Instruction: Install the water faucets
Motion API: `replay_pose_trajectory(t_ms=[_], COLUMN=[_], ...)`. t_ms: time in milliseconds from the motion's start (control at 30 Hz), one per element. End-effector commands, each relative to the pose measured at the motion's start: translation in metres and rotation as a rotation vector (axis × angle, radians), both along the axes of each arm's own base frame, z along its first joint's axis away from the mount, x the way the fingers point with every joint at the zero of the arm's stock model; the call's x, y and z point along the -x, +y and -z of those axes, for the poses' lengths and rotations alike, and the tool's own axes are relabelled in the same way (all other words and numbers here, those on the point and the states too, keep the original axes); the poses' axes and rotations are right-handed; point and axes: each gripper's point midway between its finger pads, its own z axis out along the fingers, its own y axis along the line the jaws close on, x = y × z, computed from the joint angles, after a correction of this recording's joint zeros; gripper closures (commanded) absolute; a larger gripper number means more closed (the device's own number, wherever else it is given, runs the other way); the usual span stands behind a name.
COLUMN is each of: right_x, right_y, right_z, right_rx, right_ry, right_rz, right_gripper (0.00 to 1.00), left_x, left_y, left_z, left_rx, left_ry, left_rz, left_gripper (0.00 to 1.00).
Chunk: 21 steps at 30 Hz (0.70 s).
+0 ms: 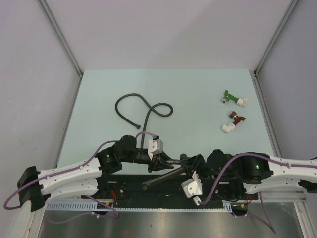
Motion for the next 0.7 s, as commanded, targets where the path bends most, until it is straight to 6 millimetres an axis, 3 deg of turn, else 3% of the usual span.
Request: replay_pose_trajectory(t_ms=[0,167,367,400,667], right_x=[0.003,-0.012,-0.014,-0.012,-0.020], right_y=[0.005,0.000,0.001,0.002,0.006], right_z=[-0.022,-0.037,-0.050,-0.061,-0.067], right_rx=[-0.135,-0.276,-0.434,-0.483,-0.626], right_ry=[0.189,0.337,0.544,0.563,0.790], right_rz=[0.047,0.114,0.144,0.123,0.192], right_gripper=[0.99,1.00,1.00,1.00,1.00], left_x=[0.001,0.000,-0.002,-0.002,-0.008], left_y=[-0.006,-0.004,0.001,0.002,0.007], left_z=[-0.071,-0.072,-0.077,-0.078,-0.083], left_rx=[0.232,0.252,0.300,0.308,0.353], left_ry=[-0.132,-0.136,-0.149,-0.151,-0.145], left_rz=[0.033,0.027,-0.001,-0.005,-0.062], left_gripper=[1.00,1.00,1.00,1.00,1.00])
